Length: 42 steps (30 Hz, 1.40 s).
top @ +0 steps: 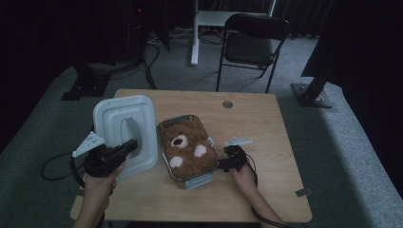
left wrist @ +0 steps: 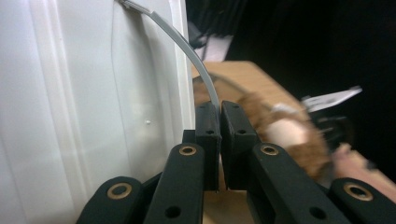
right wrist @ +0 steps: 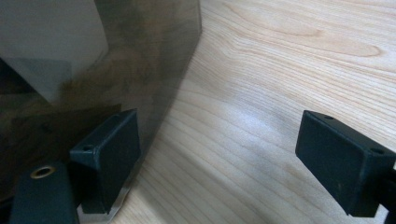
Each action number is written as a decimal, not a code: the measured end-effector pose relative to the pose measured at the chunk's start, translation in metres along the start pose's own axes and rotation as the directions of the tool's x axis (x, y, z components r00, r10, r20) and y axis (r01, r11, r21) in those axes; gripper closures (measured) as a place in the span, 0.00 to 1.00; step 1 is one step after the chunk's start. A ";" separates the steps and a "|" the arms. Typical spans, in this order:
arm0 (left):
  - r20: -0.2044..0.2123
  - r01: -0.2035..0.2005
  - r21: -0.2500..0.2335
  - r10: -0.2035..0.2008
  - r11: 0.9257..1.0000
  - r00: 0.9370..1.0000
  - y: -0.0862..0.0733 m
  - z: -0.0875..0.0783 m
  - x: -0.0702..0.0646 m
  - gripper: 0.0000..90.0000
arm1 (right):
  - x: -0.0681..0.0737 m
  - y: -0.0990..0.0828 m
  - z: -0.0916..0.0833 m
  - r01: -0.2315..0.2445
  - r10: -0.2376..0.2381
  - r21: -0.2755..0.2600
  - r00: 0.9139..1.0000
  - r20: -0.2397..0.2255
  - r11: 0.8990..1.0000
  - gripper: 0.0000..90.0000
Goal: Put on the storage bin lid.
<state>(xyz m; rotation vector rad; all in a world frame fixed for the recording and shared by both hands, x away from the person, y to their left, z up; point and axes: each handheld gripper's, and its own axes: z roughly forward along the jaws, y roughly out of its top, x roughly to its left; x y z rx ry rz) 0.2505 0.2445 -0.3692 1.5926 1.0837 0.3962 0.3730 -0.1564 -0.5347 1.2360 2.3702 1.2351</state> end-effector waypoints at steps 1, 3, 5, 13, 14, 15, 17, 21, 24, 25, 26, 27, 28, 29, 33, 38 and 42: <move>0.025 0.004 -0.005 -0.004 1.000 1.000 0.002 -0.001 -0.002 0.97 | 0.000 0.000 0.000 0.001 -0.001 0.002 1.000 -0.002 1.000 0.15; 0.043 -0.009 -0.008 0.010 1.000 0.999 0.006 0.000 -0.008 0.97 | 0.002 0.000 0.000 0.002 -0.002 -0.001 1.000 -0.002 1.000 0.15; 0.047 -0.017 -0.011 0.017 1.000 0.999 0.010 0.001 -0.011 0.97 | 0.002 0.000 0.000 0.004 -0.004 -0.002 1.000 0.001 1.000 0.15; 0.108 0.004 -0.040 0.000 0.999 0.994 0.025 0.001 -0.018 0.97 | 0.007 -0.001 0.001 0.014 -0.014 0.000 1.000 -0.013 1.000 0.15; 0.120 0.006 -0.043 -0.001 0.999 0.993 0.027 0.002 -0.020 0.97 | 0.007 -0.001 0.001 0.014 -0.014 0.000 1.000 -0.013 1.000 0.15; 0.137 0.014 -0.043 -0.008 0.999 0.991 0.028 0.003 -0.021 0.97 | 0.008 -0.001 0.001 0.018 -0.018 0.000 1.000 -0.017 1.000 0.15; 0.177 0.024 -0.036 -0.017 0.999 0.984 0.030 0.008 -0.024 0.97 | 0.012 -0.001 0.004 0.021 -0.021 0.002 1.000 -0.022 1.000 0.15; 0.243 0.051 -0.011 -0.047 0.999 0.969 0.030 0.020 -0.030 0.97 | 0.018 -0.001 0.006 0.035 -0.035 0.008 0.999 -0.029 0.999 0.15; 0.294 0.082 0.010 -0.082 0.997 0.952 0.028 0.031 -0.033 0.97 | 0.025 -0.001 0.008 0.050 -0.050 0.010 0.998 -0.041 0.999 0.15; 0.321 0.097 0.017 -0.097 0.995 0.942 0.026 0.037 -0.034 0.97 | 0.030 -0.001 0.011 0.066 -0.065 0.016 0.997 -0.049 0.998 0.15; 0.321 0.097 0.017 -0.097 0.995 0.942 0.026 0.037 -0.034 0.97 | 0.031 -0.001 0.012 0.077 -0.076 0.020 0.995 -0.060 0.997 0.15; 0.332 0.101 0.029 -0.105 0.994 0.937 0.026 0.041 -0.035 0.97 | 0.034 -0.001 0.014 0.092 -0.089 0.030 0.993 -0.078 0.995 0.15; 0.337 0.103 0.033 -0.108 0.994 0.935 0.025 0.044 -0.036 0.97 | 0.034 -0.001 0.014 0.092 -0.089 0.030 0.993 -0.078 0.995 0.15; 0.343 0.107 0.047 -0.116 0.993 0.932 0.024 0.050 -0.036 0.97 | 0.040 -0.001 0.016 0.139 -0.134 0.045 0.986 -0.100 0.989 0.14; 0.374 0.143 0.069 -0.158 0.987 0.914 0.022 0.058 -0.035 0.97 | 0.039 0.000 0.012 0.146 -0.142 0.033 0.986 -0.090 0.989 0.14; 0.414 0.171 0.094 -0.194 0.981 0.889 0.019 0.067 -0.038 0.97 | 0.026 0.000 0.002 0.097 -0.097 0.007 0.994 -0.043 0.995 0.14; 0.411 0.226 0.157 -0.271 0.962 0.870 0.009 0.083 -0.031 0.97 | 0.011 -0.003 -0.005 0.040 -0.040 -0.005 0.999 -0.009 0.999 0.14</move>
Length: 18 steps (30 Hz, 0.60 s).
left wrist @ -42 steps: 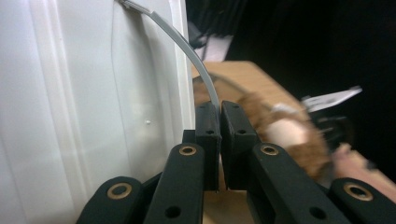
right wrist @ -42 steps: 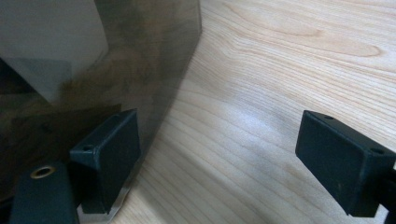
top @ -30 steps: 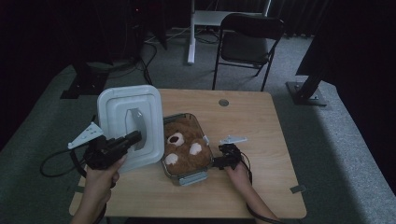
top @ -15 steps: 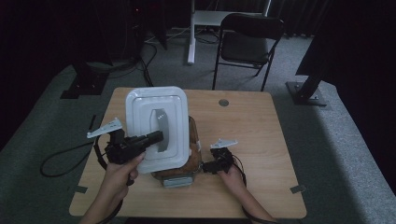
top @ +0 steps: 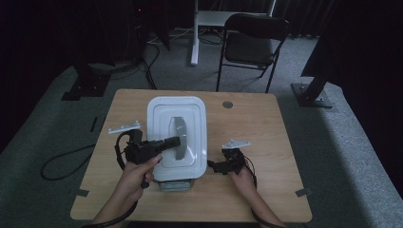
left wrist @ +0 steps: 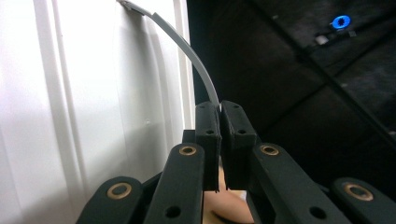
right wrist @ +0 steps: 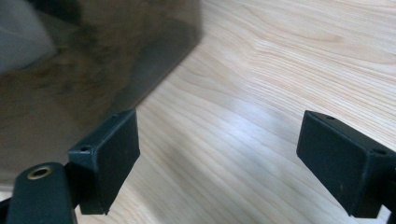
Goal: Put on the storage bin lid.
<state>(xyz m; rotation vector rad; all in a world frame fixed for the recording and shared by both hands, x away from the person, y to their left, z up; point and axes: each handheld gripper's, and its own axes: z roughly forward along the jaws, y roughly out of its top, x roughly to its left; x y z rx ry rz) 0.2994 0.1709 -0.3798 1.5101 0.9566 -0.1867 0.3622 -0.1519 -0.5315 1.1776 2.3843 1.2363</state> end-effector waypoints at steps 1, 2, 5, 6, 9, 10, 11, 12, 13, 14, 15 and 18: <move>0.000 0.000 0.000 0.000 1.000 1.000 0.000 0.000 0.000 0.97 | -0.002 0.000 -0.001 -0.007 0.007 -0.001 1.000 0.003 1.000 0.14; -0.006 0.008 0.005 -0.008 1.000 1.000 -0.001 0.001 0.004 0.97 | -0.003 0.000 -0.002 -0.012 0.012 -0.003 1.000 0.005 1.000 0.14; -0.027 0.037 0.019 -0.037 0.999 0.999 -0.003 0.003 0.013 0.96 | -0.006 0.000 -0.003 -0.021 0.022 -0.007 1.000 0.014 1.000 0.14; -0.039 0.040 0.025 -0.039 0.999 0.998 -0.003 0.004 0.015 0.96 | -0.006 0.000 -0.003 -0.021 0.022 -0.007 1.000 0.014 1.000 0.14; -0.053 0.092 0.012 -0.091 0.996 0.994 -0.005 0.005 0.027 0.95 | -0.007 0.001 -0.004 -0.028 0.028 -0.008 0.999 0.016 1.000 0.14; -0.065 0.106 0.005 -0.106 0.994 0.992 -0.005 0.005 0.031 0.95 | -0.006 0.001 -0.003 -0.025 0.025 -0.008 1.000 0.017 1.000 0.14; -0.065 0.136 0.000 -0.136 0.991 0.989 -0.006 0.005 0.036 0.94 | -0.006 0.001 -0.003 -0.025 0.025 -0.006 1.000 0.019 1.000 0.14; -0.070 0.144 -0.002 -0.144 0.990 0.987 -0.007 0.005 0.039 0.94 | -0.005 0.001 -0.003 -0.024 0.025 -0.005 1.000 0.017 1.000 0.14; -0.073 0.163 -0.003 -0.163 0.987 0.984 -0.009 0.005 0.044 0.93 | -0.004 0.001 -0.003 -0.020 0.020 -0.004 1.000 0.017 1.000 0.14; -0.073 0.163 -0.003 -0.163 0.987 0.984 -0.009 0.005 0.044 0.93 | -0.005 0.001 -0.003 -0.019 0.019 -0.004 1.000 0.018 1.000 0.14; -0.074 0.175 -0.008 -0.175 0.985 0.982 -0.011 0.005 0.047 0.92 | -0.005 0.001 -0.003 -0.020 0.020 -0.004 1.000 0.018 1.000 0.14; -0.103 0.185 -0.017 -0.186 0.983 0.977 -0.013 0.006 0.052 0.90 | -0.005 0.001 -0.002 -0.022 0.022 -0.001 1.000 0.019 1.000 0.14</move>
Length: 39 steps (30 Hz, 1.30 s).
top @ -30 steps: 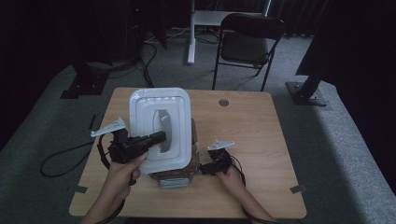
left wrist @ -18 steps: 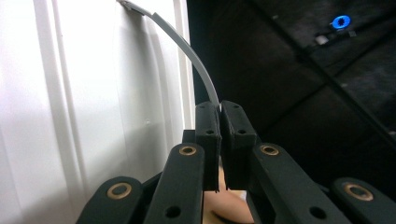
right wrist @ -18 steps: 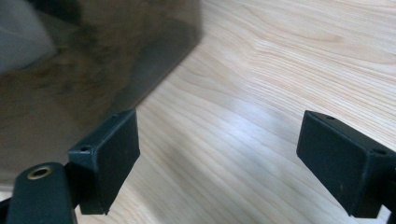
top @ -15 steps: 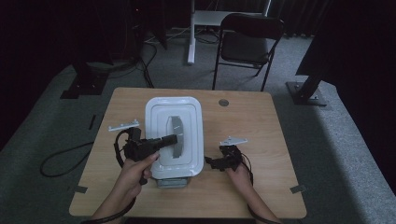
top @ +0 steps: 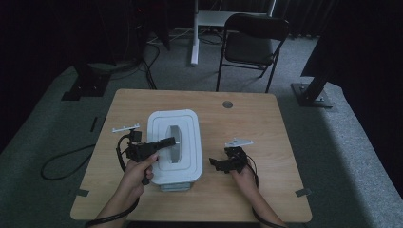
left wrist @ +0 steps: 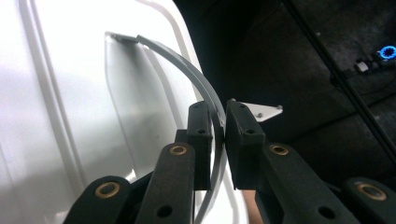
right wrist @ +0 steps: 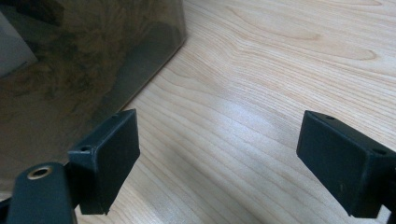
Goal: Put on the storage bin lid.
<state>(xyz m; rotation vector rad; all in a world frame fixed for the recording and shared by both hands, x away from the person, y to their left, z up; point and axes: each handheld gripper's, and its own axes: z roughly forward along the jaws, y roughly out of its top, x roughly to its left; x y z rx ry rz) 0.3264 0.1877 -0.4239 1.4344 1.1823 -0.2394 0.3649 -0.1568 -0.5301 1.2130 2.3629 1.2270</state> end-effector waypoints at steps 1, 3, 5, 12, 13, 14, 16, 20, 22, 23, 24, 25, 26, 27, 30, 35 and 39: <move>-0.013 0.000 -0.002 0.000 1.000 1.000 0.000 0.000 0.002 0.89 | 0.000 0.000 0.000 0.000 0.000 0.001 1.000 -0.002 1.000 0.14; -0.047 -0.012 0.011 0.013 1.000 0.999 0.000 0.004 0.007 0.85 | 0.000 0.000 0.000 0.006 -0.006 0.000 1.000 0.001 1.000 0.14; -0.050 -0.039 0.020 0.040 0.999 0.998 0.001 0.006 0.007 0.83 | 0.000 0.000 -0.001 0.005 -0.005 -0.001 1.000 0.005 1.000 0.14; -0.017 -0.082 0.117 0.085 0.990 0.996 0.006 0.017 0.009 0.79 | -0.005 0.001 -0.007 -0.020 0.021 -0.024 1.000 0.009 1.000 0.14; -0.026 -0.084 0.122 0.087 0.989 0.996 0.004 0.018 0.008 0.79 | -0.006 0.000 -0.008 -0.024 0.024 -0.024 1.000 0.012 0.999 0.14; -0.026 -0.084 0.122 0.087 0.989 0.996 0.004 0.018 0.008 0.78 | -0.006 0.000 -0.008 -0.024 0.024 -0.024 1.000 0.012 0.999 0.14; -0.030 -0.091 0.124 0.095 0.988 0.995 0.004 0.019 0.007 0.78 | -0.008 -0.002 -0.009 -0.036 0.036 -0.023 0.999 0.006 0.999 0.14; -0.037 -0.132 0.172 0.140 0.976 0.989 0.005 0.025 0.002 0.73 | -0.006 0.001 -0.013 -0.051 0.051 -0.028 0.999 -0.005 0.998 0.14; -0.048 -0.165 0.200 0.178 0.966 0.983 0.005 0.027 0.000 0.73 | -0.001 0.006 -0.021 -0.047 0.046 -0.048 0.999 -0.019 0.998 0.14; -0.053 -0.164 0.199 0.178 0.966 0.983 0.005 0.028 -0.001 0.73 | 0.002 0.010 -0.026 -0.044 0.043 -0.054 0.999 -0.023 0.998 0.14; -0.051 -0.161 0.198 0.174 0.967 0.983 0.005 0.027 0.000 0.73 | 0.006 0.014 -0.034 -0.045 0.043 -0.079 0.999 -0.024 0.996 0.14; -0.051 -0.161 0.200 0.174 0.966 0.983 0.005 0.028 0.000 0.73 | 0.009 0.020 -0.043 -0.051 0.048 -0.106 0.998 -0.035 0.993 0.14; -0.052 -0.163 0.201 0.177 0.966 0.983 0.005 0.028 0.000 0.73 | 0.013 0.025 -0.051 -0.065 0.058 -0.132 0.997 -0.057 0.989 0.14; -0.049 -0.166 0.201 0.179 0.966 0.983 0.005 0.028 0.000 0.72 | 0.018 0.031 -0.058 -0.079 0.067 -0.154 0.995 -0.078 0.985 0.14; -0.045 -0.166 0.199 0.178 0.966 0.983 0.006 0.028 -0.001 0.68 | 0.039 0.048 -0.069 -0.056 0.032 -0.182 0.991 -0.131 0.982 0.14; -0.048 -0.148 0.174 0.158 0.974 0.986 0.006 0.021 0.004 0.63 | 0.071 0.064 -0.061 0.055 -0.071 -0.161 0.993 -0.099 0.985 0.14; -0.061 -0.152 0.173 0.165 0.973 0.984 0.007 0.020 0.007 0.62 | 0.068 0.063 -0.050 0.023 -0.036 -0.139 0.995 -0.093 0.990 0.13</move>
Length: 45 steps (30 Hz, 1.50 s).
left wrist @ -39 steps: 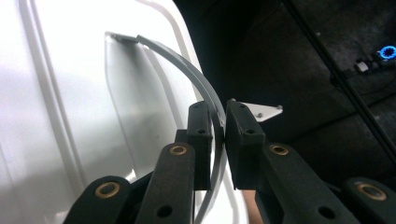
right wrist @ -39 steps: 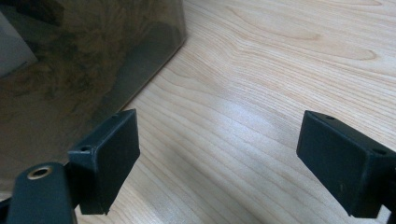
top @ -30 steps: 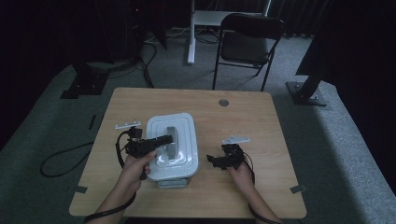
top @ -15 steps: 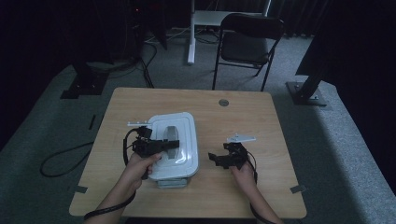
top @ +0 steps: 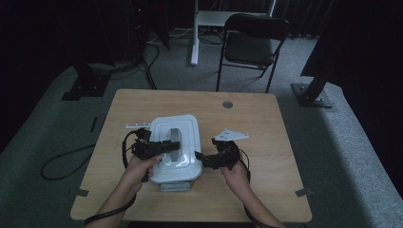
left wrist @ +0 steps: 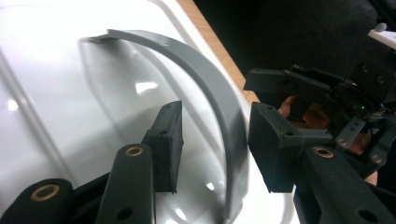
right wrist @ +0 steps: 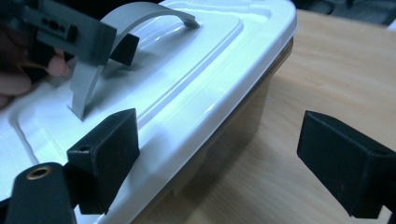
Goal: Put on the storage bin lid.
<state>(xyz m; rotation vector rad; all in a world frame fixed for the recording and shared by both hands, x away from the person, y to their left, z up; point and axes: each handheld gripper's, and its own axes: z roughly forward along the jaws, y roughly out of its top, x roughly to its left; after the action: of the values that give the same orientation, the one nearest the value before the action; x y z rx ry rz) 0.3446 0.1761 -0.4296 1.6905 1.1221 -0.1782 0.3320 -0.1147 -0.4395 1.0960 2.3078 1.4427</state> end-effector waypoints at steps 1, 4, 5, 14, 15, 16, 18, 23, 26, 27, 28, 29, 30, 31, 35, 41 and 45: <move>-0.004 -0.006 0.001 0.006 1.000 1.000 0.000 0.000 0.000 0.61 | -0.002 -0.001 0.000 -0.010 0.010 0.000 1.000 -0.003 1.000 0.13; -0.009 -0.011 0.005 0.011 1.000 1.000 0.001 0.000 0.000 0.59 | -0.004 -0.003 -0.002 -0.017 0.017 0.001 1.000 -0.014 1.000 0.13; -0.017 -0.022 0.012 0.022 1.000 1.000 0.001 0.000 -0.001 0.59 | -0.003 -0.005 -0.001 -0.020 0.020 0.007 0.999 -0.030 1.000 0.12; 0.023 -0.028 -0.032 0.029 0.999 0.999 -0.001 -0.005 0.004 0.55 | 0.003 -0.025 0.009 -0.038 0.036 -0.008 0.991 -0.127 0.999 0.11; 0.042 -0.024 -0.047 0.025 0.999 0.999 -0.001 -0.007 0.005 0.53 | 0.004 -0.025 0.007 -0.030 0.026 -0.032 0.993 -0.119 0.999 0.11; 0.036 -0.029 -0.058 0.031 0.998 0.999 -0.001 -0.010 0.004 0.51 | 0.006 -0.023 0.005 -0.020 0.015 -0.048 0.994 -0.108 0.999 0.12; 0.013 -0.071 -0.074 0.072 0.995 0.997 0.000 -0.013 -0.001 0.48 | 0.010 -0.019 -0.003 0.017 -0.025 -0.088 0.996 -0.081 0.996 0.11; -0.095 -0.190 -0.070 0.183 0.979 0.979 0.002 -0.022 -0.018 0.31 | 0.012 -0.006 -0.025 0.058 -0.060 -0.171 0.998 -0.005 0.984 0.11; -0.191 -0.269 -0.052 0.255 0.962 0.948 0.001 -0.025 -0.026 0.16 | 0.005 -0.001 -0.034 0.066 -0.059 -0.178 0.997 0.043 0.982 0.12; -0.191 -0.269 -0.052 0.255 0.962 0.948 0.001 -0.025 -0.026 0.10 | 0.005 -0.001 -0.034 0.066 -0.059 -0.178 0.997 0.043 0.982 0.12; -0.211 -0.290 -0.042 0.275 0.956 0.938 0.000 -0.027 -0.027 0.10 | 0.001 -0.001 -0.036 0.059 -0.050 -0.179 0.997 0.051 0.982 0.12; -0.224 -0.307 -0.038 0.292 0.951 0.930 -0.001 -0.028 -0.028 0.09 | -0.003 -0.001 -0.038 0.047 -0.037 -0.178 0.998 0.055 0.983 0.12; -0.259 -0.341 -0.034 0.321 0.939 0.911 -0.003 -0.030 -0.028 0.08 | -0.010 -0.002 -0.042 0.031 -0.018 -0.173 0.997 0.076 0.984 0.11; -0.261 -0.350 -0.023 0.332 0.937 0.907 -0.004 -0.030 -0.028 0.02 | -0.013 -0.003 -0.044 0.024 -0.011 -0.173 0.997 0.077 0.985 0.12; -0.279 -0.376 -0.041 0.351 0.926 0.894 -0.008 -0.034 -0.026 0.01 | -0.023 -0.008 -0.049 0.010 0.006 -0.159 0.995 0.100 0.987 0.12; -0.282 -0.378 -0.097 0.338 0.921 0.898 -0.011 -0.045 -0.022 0.01 | -0.033 -0.014 -0.053 -0.001 0.022 -0.149 0.991 0.135 0.989 0.12; -0.302 -0.371 -0.122 0.322 0.921 0.897 -0.017 -0.054 -0.014 0.01 | -0.043 -0.023 -0.057 -0.014 0.037 -0.137 0.986 0.163 0.990 0.12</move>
<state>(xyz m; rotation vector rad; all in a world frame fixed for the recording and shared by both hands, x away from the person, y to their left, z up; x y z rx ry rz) 0.3037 0.2121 -0.4089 1.7579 0.9795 0.3871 0.3212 -0.1889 -0.4387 1.1624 2.0586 1.4352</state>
